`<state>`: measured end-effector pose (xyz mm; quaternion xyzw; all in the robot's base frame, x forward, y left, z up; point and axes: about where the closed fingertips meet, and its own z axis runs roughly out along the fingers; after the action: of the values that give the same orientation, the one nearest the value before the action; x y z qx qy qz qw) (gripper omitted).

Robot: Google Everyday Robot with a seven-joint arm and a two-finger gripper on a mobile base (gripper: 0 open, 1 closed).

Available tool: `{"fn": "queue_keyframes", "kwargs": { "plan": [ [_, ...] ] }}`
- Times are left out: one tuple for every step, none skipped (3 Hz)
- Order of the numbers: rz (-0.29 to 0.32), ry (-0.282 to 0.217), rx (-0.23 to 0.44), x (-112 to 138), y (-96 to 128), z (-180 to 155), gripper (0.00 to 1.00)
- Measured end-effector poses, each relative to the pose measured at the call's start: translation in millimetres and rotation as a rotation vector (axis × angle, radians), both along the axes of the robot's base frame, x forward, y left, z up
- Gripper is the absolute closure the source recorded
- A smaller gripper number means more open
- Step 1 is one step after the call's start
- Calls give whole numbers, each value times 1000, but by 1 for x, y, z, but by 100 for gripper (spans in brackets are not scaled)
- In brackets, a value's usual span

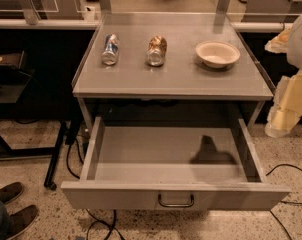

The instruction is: Place redbull can into top drawer

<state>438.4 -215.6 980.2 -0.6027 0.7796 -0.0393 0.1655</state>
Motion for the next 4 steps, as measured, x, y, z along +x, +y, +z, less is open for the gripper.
{"fn": "queue_keyframes", "kwargs": {
  "plan": [
    [0, -1, 0, 0, 0, 0, 0],
    [-5, 23, -34, 22, 31, -4, 0],
    [-5, 16, -33, 25, 34, -3, 0],
    [-95, 10, 30, 36, 43, -11, 0]
  ]
}}
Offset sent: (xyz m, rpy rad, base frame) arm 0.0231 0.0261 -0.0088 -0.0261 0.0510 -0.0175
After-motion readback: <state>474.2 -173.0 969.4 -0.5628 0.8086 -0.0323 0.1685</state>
